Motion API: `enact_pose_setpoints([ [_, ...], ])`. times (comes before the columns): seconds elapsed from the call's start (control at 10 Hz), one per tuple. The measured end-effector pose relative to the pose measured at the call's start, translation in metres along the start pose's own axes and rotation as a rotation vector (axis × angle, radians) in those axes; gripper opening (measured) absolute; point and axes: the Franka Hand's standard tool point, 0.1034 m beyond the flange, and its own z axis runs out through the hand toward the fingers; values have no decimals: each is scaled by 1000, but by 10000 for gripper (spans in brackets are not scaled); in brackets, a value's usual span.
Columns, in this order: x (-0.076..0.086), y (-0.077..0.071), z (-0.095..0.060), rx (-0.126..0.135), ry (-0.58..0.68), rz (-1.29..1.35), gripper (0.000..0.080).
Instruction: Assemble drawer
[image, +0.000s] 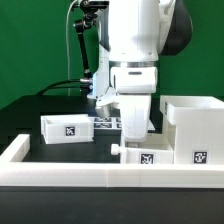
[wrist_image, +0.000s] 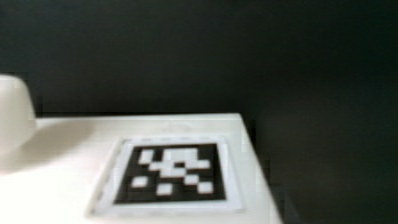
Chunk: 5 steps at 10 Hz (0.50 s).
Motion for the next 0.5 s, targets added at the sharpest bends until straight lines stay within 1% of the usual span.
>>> enact_pose_setpoints([
  [0.5, 1, -1, 1, 2, 1, 1, 41],
])
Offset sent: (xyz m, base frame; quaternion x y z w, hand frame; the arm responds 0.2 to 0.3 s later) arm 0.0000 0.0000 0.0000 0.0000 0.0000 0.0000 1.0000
